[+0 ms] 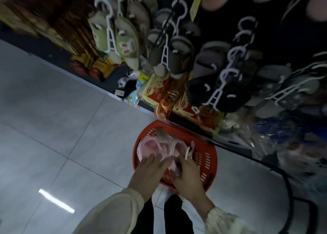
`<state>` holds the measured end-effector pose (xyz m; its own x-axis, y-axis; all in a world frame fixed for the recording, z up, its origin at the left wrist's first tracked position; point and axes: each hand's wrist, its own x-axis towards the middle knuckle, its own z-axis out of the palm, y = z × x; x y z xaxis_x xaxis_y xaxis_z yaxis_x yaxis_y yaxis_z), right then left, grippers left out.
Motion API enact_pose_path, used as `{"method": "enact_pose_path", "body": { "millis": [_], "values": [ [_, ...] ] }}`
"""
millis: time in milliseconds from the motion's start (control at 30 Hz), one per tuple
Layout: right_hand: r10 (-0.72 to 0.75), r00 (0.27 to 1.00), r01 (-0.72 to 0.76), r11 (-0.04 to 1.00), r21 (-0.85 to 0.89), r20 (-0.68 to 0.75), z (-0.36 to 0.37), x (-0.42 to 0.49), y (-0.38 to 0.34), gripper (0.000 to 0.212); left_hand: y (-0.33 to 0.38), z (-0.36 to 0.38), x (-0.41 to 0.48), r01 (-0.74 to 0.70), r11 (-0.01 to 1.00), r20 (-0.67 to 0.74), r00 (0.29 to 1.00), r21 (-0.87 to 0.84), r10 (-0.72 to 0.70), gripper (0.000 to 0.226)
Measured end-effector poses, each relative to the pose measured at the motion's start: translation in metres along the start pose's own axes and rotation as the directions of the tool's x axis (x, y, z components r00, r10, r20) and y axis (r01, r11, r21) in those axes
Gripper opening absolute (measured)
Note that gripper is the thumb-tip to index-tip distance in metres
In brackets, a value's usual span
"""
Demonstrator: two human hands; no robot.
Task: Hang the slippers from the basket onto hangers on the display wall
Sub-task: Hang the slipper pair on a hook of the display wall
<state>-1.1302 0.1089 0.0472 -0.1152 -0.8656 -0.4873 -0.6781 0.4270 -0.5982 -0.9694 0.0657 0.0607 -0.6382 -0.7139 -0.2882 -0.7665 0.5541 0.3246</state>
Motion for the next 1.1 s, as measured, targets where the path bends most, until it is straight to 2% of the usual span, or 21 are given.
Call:
{"method": "enact_pose_path", "body": {
  "millis": [100, 200, 233, 300, 367, 533, 633, 767, 967, 1100],
  "values": [
    [-0.058, 0.998, 0.057, 0.998, -0.027, -0.025, -0.041, -0.03, -0.029, 0.022, 0.015, -0.043, -0.012, -0.067, 0.997, -0.053, 0.996, 0.048, 0.07, 0.095],
    [-0.129, 0.99, 0.127, 0.991, -0.046, -0.064, -0.075, -0.059, -0.056, 0.02, 0.031, -0.087, -0.024, -0.114, 0.99, -0.177, 0.976, 0.078, 0.126, 0.062],
    [-0.154, 0.985, 0.15, 0.987, -0.061, -0.072, -0.086, -0.069, -0.064, 0.021, 0.037, -0.101, -0.029, -0.13, 0.988, -0.2, 0.969, 0.078, 0.143, 0.059],
    [-0.202, 0.975, 0.193, 0.976, -0.098, -0.089, -0.105, -0.087, -0.079, 0.024, 0.049, -0.127, -0.037, -0.148, 0.978, -0.219, 0.96, 0.145, 0.178, 0.057],
    [-0.252, 0.96, 0.235, 0.962, -0.137, -0.121, -0.122, -0.102, -0.092, 0.018, 0.06, -0.151, -0.043, -0.168, 0.961, -0.239, 0.946, 0.218, 0.219, 0.05],
    [-0.364, 0.917, 0.342, 0.928, -0.149, -0.163, -0.161, -0.137, -0.113, 0.015, 0.087, -0.206, -0.063, -0.211, 0.933, -0.249, 0.925, 0.292, 0.287, 0.037],
    [-0.429, 0.88, 0.399, 0.9, -0.175, -0.205, -0.183, -0.158, -0.126, 0.01, 0.096, -0.223, -0.072, -0.234, 0.914, -0.258, 0.909, 0.333, 0.327, 0.047],
    [-0.503, 0.835, 0.461, 0.861, -0.215, -0.223, -0.206, -0.179, -0.138, 0.01, 0.109, -0.249, -0.076, -0.287, 0.86, -0.333, 0.833, 0.421, 0.441, 0.031],
    [-0.594, 0.766, 0.521, 0.797, -0.305, -0.244, -0.245, -0.205, -0.154, 0.015, 0.128, -0.289, -0.083, -0.36, 0.765, -0.359, 0.723, 0.534, 0.59, 0.022],
    [-0.59, 0.723, 0.521, 0.807, -0.277, -0.36, -0.29, -0.215, -0.163, 0.02, 0.137, -0.309, -0.089, -0.388, 0.706, -0.371, 0.647, 0.592, 0.666, 0.022]
  ]
}}
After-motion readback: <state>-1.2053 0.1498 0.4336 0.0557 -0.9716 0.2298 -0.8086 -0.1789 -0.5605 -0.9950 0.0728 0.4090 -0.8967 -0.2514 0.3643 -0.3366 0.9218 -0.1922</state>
